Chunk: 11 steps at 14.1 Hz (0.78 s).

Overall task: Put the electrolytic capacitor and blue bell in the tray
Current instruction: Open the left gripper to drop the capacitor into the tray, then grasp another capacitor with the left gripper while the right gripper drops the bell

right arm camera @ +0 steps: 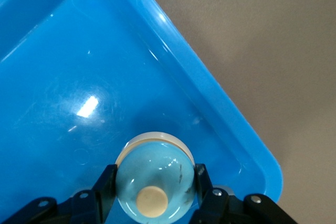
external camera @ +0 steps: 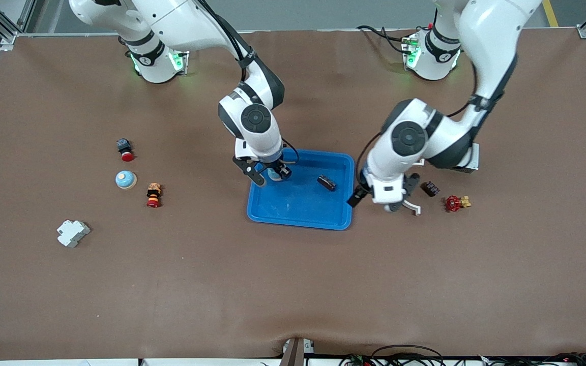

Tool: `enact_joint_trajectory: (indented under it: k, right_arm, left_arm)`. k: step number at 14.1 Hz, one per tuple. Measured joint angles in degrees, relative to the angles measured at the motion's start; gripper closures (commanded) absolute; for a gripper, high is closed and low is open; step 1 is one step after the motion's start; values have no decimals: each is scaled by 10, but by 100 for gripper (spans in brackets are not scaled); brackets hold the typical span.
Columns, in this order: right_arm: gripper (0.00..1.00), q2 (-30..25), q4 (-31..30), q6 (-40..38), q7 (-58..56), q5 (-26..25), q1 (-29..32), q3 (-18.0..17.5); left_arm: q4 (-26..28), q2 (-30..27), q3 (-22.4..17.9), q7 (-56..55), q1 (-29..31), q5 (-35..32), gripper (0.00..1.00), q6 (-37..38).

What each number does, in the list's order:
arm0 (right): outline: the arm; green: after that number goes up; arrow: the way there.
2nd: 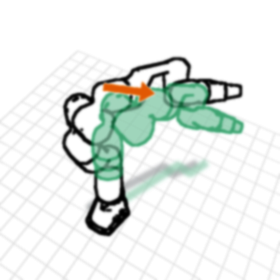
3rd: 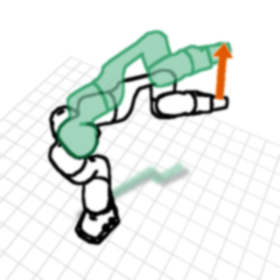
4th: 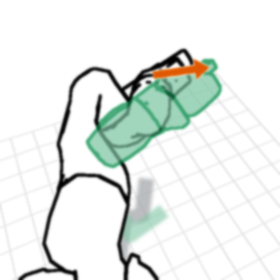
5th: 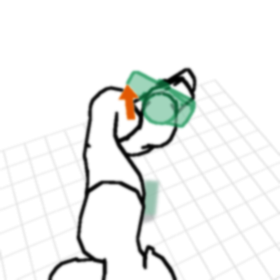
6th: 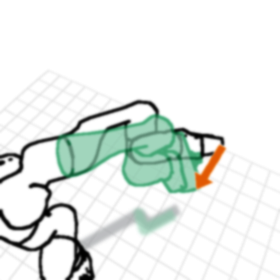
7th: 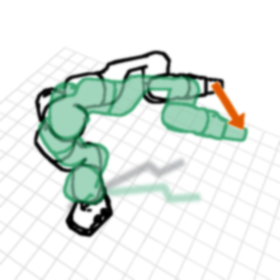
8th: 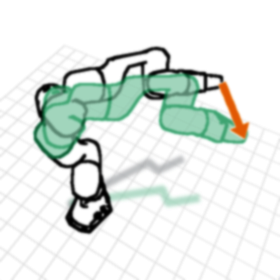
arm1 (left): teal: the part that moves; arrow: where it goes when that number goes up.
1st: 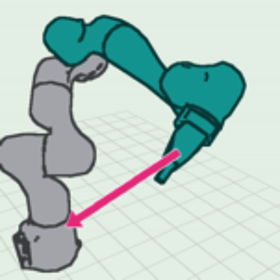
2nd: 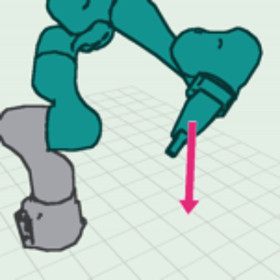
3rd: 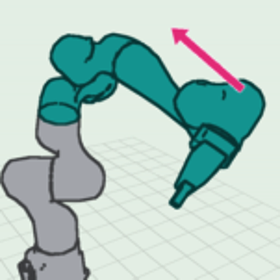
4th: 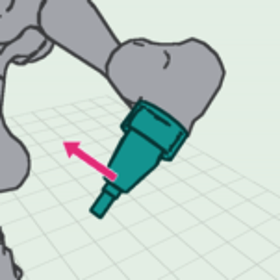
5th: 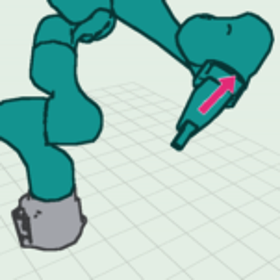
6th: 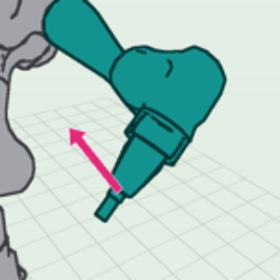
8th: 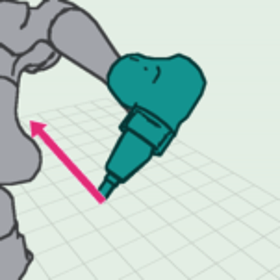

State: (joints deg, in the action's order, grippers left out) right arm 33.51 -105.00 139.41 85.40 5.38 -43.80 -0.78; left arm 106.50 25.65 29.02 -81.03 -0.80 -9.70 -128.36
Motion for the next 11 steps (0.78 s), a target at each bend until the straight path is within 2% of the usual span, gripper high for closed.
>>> enact_joint_trajectory:
  k: [5,8,9,10,11]
  right_arm:
    - [100,17,0,15,19,-1,-15,1]
    - [100,22,2,18,37,-11,-22,3]
    - [95,23,3,18,40,-13,-23,4]
    - [1,23,3,18,41,-13,-23,4]
    - [0,23,3,18,43,-13,-23,4]
  left_arm:
    - [56,-11,-1,124,90,-12,0,18]
    - [86,-11,-1,135,120,-68,0,16]
    - [95,-11,-1,135,129,-83,0,13]
    - [104,-11,-1,137,138,-95,0,12]
    - [113,-11,-1,139,144,-103,0,10]
